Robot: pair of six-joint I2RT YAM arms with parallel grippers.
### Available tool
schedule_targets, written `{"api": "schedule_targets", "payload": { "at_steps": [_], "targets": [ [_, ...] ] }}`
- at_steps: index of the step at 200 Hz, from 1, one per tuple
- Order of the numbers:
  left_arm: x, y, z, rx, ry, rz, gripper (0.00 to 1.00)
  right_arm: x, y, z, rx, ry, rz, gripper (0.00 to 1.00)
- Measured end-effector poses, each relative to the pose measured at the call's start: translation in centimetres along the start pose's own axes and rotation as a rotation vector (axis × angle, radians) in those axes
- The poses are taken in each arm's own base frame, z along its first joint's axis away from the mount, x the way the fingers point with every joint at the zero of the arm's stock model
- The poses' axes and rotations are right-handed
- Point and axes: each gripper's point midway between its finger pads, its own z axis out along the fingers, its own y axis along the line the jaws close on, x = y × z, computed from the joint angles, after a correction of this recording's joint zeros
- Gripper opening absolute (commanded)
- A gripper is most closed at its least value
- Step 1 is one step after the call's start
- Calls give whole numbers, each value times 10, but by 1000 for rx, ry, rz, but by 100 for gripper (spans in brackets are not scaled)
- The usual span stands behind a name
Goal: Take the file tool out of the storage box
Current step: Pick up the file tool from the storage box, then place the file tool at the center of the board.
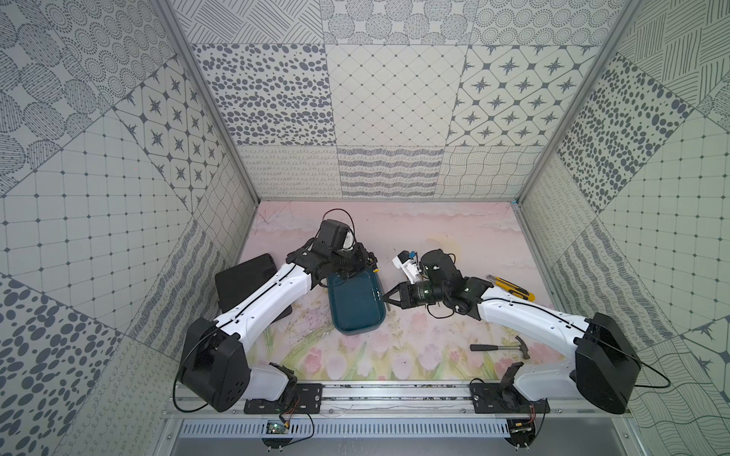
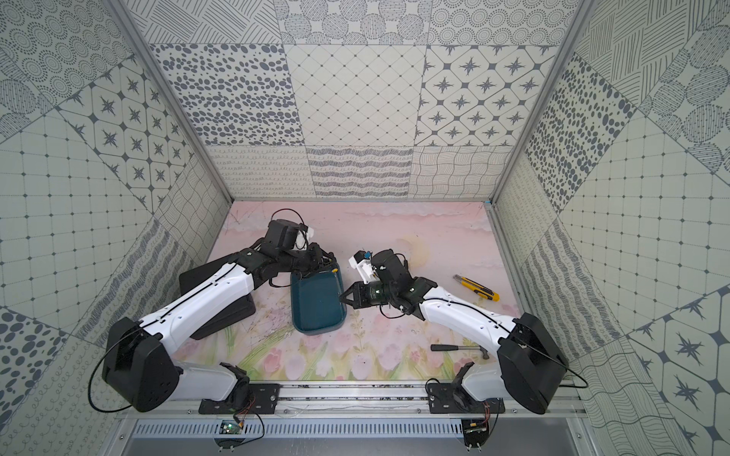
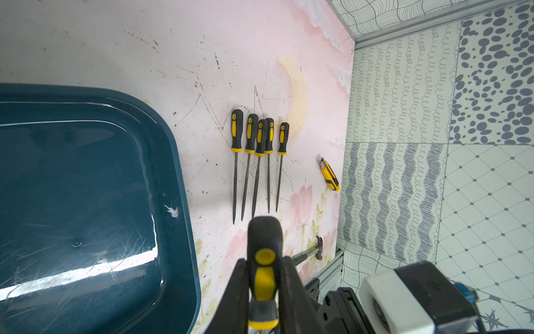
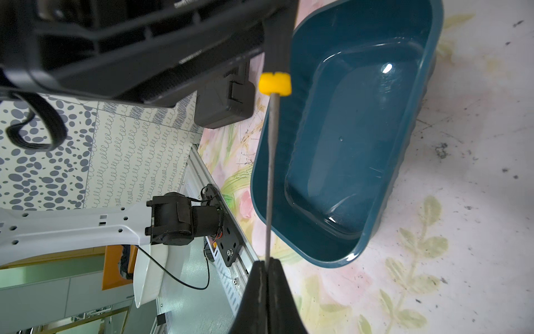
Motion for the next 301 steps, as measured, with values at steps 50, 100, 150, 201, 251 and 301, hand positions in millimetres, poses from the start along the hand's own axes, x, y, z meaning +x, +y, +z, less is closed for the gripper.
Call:
{"api": "schedule_targets", "payload": {
  "at_steps": [50, 100, 150, 201, 251, 301],
  "targets": [
    [-8, -10, -6, 19, -22, 41, 80, -8, -6, -3, 123, -43, -19, 0],
    [-15, -24, -22, 31, -61, 129, 99, -18, -31, -11, 367, -104, -27, 0],
    [-9, -16, -48, -29, -102, 204, 99, -20, -77, -3, 641, -110, -30, 0],
    [2, 3, -77, -115, -144, 260, 99, -12, -114, 17, 775, -48, -11, 0],
    [13, 26, -90, -196, -148, 276, 99, 3, -147, 37, 841, 14, 20, 0],
    [19, 42, -94, -258, -146, 276, 99, 3, -158, 39, 858, 18, 39, 0]
  ]
}}
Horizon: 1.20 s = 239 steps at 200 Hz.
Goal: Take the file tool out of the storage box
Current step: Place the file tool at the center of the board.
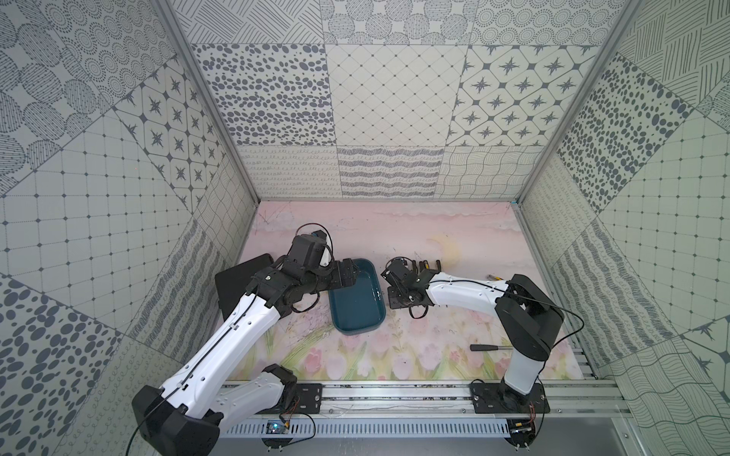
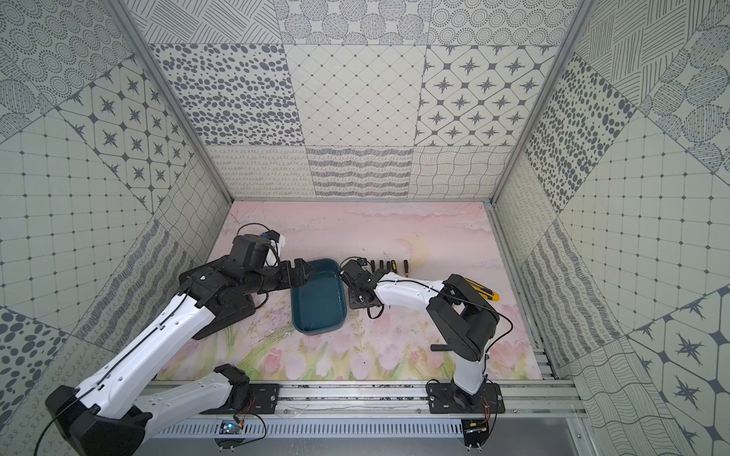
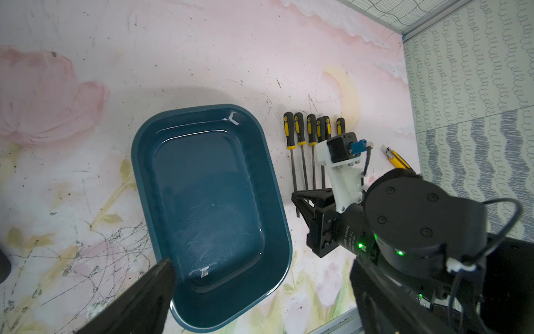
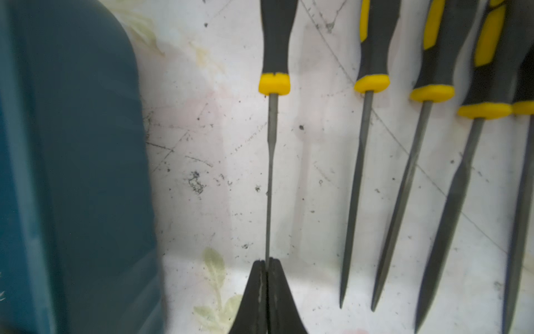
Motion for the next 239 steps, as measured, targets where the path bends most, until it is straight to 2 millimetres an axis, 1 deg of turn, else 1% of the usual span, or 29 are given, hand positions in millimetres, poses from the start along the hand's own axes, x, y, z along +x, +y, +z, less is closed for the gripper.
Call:
{"api": "schedule_targets", "payload": {
  "at_steps": [29, 61, 80, 118, 132, 176, 188, 195, 207, 217, 222, 226, 239],
  "targets": [
    [4, 6, 1, -22, 8, -2, 99, -2, -4, 5, 13, -1, 9, 0],
    [5, 10, 2, -43, 6, -3, 99, 2, -10, 15, 38, 18, 9, 0],
    [6, 13, 3, -55, 6, -4, 99, 3, -10, 16, 39, 19, 8, 1],
    [5, 17, 3, -74, -4, -4, 99, 2, -11, 17, 43, 17, 7, 16],
    [4, 20, 4, -88, -9, -4, 99, 2, -11, 17, 44, 15, 5, 20],
    [5, 25, 5, -114, -14, -4, 99, 1, -12, 16, 49, 10, -29, 44],
    [5, 27, 6, -121, -16, -4, 99, -2, -11, 12, 46, 1, -42, 53],
    [5, 28, 6, -126, -18, -4, 99, -4, -12, 8, 42, -7, -51, 61],
    [4, 31, 7, -141, -20, -4, 99, -13, -11, -4, 25, -32, -59, 74],
    [4, 33, 8, -151, -21, -3, 99, -22, -10, -18, 0, -63, -64, 91],
    [4, 33, 9, -155, -22, -2, 99, -26, -10, -23, -9, -77, -70, 97],
    [4, 34, 9, -161, -24, 0, 99, -31, -11, -30, -19, -94, -62, 98],
    [3, 38, 11, -178, -28, 8, 99, -48, -16, -49, -45, -146, -61, 98]
  ]
}}
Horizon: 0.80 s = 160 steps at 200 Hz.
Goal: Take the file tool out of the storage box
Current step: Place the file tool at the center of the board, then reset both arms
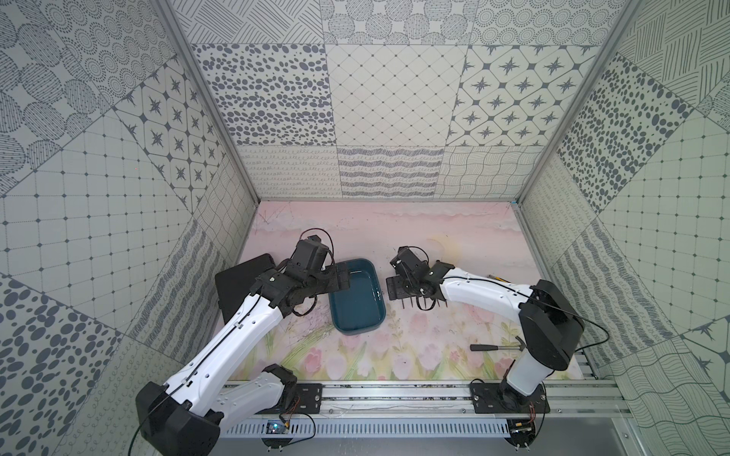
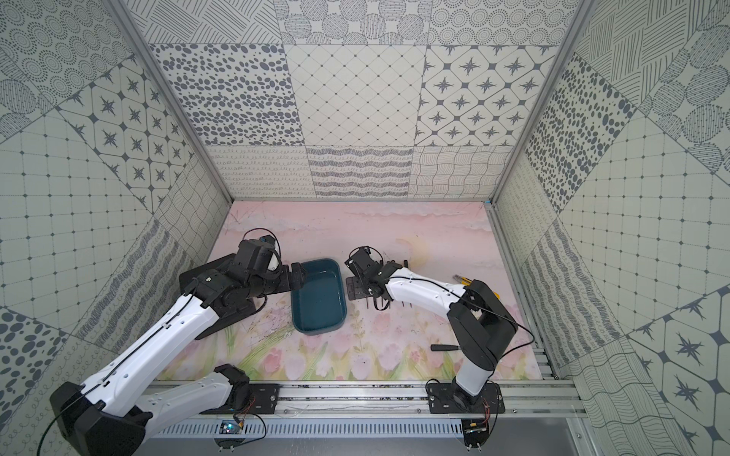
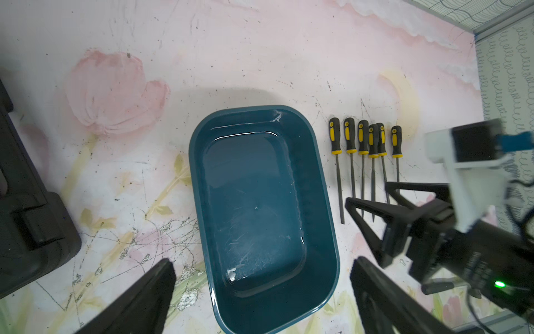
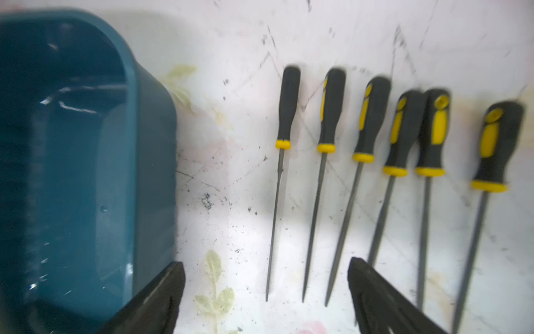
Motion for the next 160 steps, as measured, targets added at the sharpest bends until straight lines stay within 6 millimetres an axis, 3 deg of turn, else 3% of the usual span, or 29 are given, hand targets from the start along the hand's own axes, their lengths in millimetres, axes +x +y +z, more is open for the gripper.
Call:
{"api": "schedule_targets", "payload": {
  "at_steps": [24, 41, 72, 112, 126, 160],
  "targets": [
    [1, 6, 8, -32, -6, 16, 99, -33, -32, -22, -30, -91, 62, 98],
    [2, 12, 15, -57, -13, 31, 99, -45, -80, -29, -10, -146, 130, 98],
    [-3, 26, 25, -114, -51, 51, 99, -35, -169, -36, 83, -242, 210, 98],
    [-13, 59, 53, -216, -88, 56, 99, -23, -257, -37, 193, -384, 294, 98],
    [-13, 75, 65, -246, -94, 48, 99, -20, -272, -35, 218, -427, 296, 98],
    [-13, 109, 84, -293, -117, 14, 99, -24, -275, -22, 219, -482, 228, 98]
  ]
}}
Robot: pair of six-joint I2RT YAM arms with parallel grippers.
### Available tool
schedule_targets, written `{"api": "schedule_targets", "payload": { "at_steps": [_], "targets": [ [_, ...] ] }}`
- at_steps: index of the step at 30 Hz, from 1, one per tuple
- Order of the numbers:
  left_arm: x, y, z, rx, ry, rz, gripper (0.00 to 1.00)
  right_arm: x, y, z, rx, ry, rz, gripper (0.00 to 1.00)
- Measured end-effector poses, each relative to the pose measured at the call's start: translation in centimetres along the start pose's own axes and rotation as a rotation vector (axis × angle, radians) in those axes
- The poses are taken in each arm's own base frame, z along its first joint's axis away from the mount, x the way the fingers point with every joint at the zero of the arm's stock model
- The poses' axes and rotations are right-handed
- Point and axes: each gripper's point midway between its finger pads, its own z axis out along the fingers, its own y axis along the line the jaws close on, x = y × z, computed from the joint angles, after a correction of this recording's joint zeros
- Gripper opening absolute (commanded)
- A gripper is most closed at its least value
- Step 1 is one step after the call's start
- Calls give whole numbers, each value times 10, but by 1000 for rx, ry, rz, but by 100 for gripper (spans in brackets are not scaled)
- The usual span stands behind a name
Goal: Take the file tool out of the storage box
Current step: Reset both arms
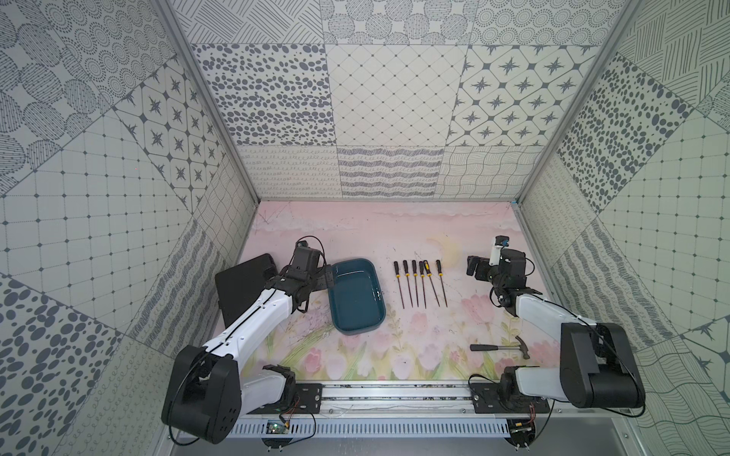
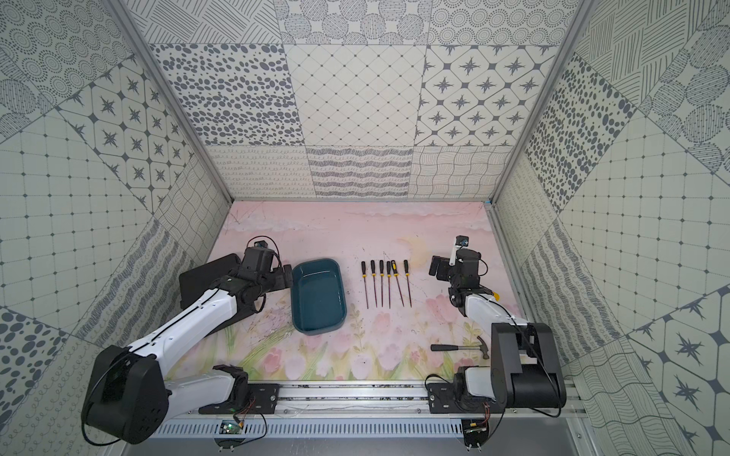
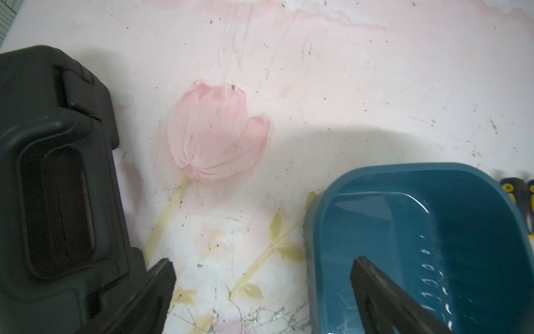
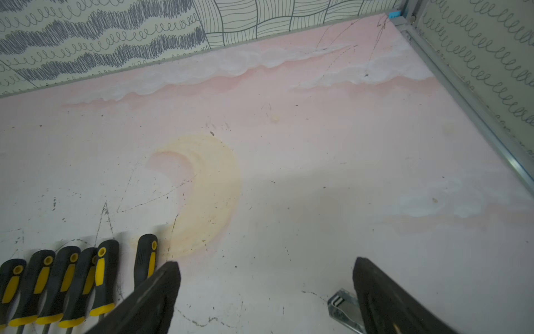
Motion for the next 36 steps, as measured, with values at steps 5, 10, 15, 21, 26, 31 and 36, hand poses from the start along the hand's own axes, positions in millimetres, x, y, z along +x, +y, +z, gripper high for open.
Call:
{"api": "schedule_targets", "payload": {
  "at_steps": [5, 10, 15, 21, 26, 31, 36],
  "targets": [
    [-9, 15, 15, -2, -54, -15, 99, -9, -1, 10, 9, -71, -47, 98],
    [-9, 26, 29, 13, -96, -13, 99, 4, -1, 14, -11, -133, -73, 98],
    [-3, 28, 39, 53, -140, 14, 99, 33, -4, 18, -14, -101, -88, 98],
    [-1, 25, 60, 119, -217, 54, 99, 10, 2, 19, -29, -162, -103, 98],
    [11, 21, 80, 163, -221, 76, 99, 9, 3, 19, -36, -163, -109, 98],
    [7, 15, 83, 195, -259, 102, 98, 10, 4, 19, -39, -163, -111, 98],
    [-3, 13, 81, 204, -305, 112, 99, 10, 4, 19, -40, -163, -111, 98]
  ]
}}
